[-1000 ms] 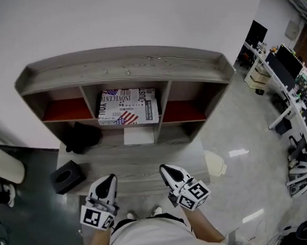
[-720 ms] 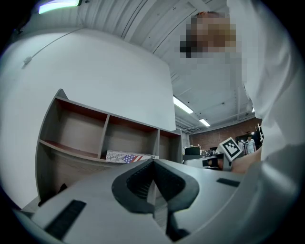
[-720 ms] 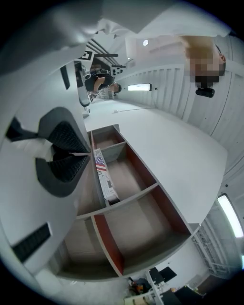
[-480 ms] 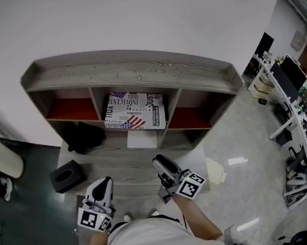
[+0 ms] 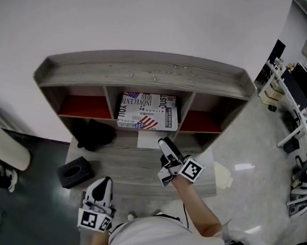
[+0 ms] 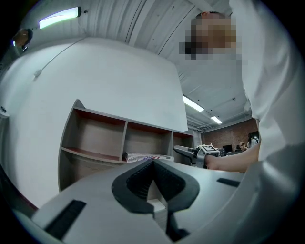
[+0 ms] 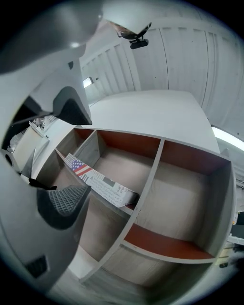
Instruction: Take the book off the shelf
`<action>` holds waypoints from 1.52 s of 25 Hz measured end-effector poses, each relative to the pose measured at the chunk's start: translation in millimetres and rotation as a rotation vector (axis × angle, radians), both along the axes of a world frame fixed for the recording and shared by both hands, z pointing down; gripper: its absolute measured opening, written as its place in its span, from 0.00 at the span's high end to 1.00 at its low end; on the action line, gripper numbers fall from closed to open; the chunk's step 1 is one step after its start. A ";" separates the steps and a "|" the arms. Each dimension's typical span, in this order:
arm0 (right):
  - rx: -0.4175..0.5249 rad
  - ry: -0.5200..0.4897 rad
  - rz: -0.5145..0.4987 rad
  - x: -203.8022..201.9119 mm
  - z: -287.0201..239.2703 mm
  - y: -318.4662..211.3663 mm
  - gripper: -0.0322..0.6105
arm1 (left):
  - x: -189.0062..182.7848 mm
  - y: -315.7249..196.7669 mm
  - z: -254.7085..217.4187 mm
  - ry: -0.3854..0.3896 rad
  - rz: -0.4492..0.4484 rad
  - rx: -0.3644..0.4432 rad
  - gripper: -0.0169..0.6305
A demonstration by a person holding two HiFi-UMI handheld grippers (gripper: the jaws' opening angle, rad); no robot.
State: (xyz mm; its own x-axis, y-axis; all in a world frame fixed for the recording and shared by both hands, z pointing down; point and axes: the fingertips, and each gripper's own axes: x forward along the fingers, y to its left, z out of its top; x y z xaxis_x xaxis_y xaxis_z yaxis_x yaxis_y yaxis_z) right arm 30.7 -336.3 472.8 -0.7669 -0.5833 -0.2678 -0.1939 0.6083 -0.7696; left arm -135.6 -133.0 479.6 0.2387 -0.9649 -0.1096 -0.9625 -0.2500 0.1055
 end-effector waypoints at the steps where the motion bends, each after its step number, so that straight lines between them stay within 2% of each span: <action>1: -0.004 -0.022 0.002 -1.4 -0.2 -4.2 0.33 | -2.7 2.3 0.3 0.001 -0.012 -0.003 0.95; 4: -0.038 -0.146 0.021 -2.3 3.3 -21.3 0.19 | -9.7 7.6 -1.5 -0.004 -0.043 -0.007 0.95; 7: -0.082 -0.186 0.043 -6.3 17.3 -41.0 0.12 | -15.2 13.6 -2.5 -0.011 -0.071 -0.014 0.95; 11: -0.189 -0.256 0.034 -15.8 33.4 -54.8 0.11 | -21.8 25.1 0.2 -0.009 -0.117 -0.027 0.95; 18: -0.213 -0.373 -0.018 -29.0 37.8 -64.1 0.12 | -27.1 39.1 4.3 -0.002 -0.159 -0.050 0.95; 23: -0.202 -0.371 0.012 -26.9 35.8 -80.3 0.12 | -28.4 42.4 9.7 0.012 -0.169 -0.068 0.95; 28: -0.254 -0.360 0.040 -32.9 40.5 -93.5 0.12 | -27.5 46.4 7.2 0.008 -0.169 -0.064 0.95; 38: -0.270 -0.367 0.014 -47.8 38.5 -94.1 0.13 | -39.8 55.3 3.9 0.024 -0.192 -0.050 0.95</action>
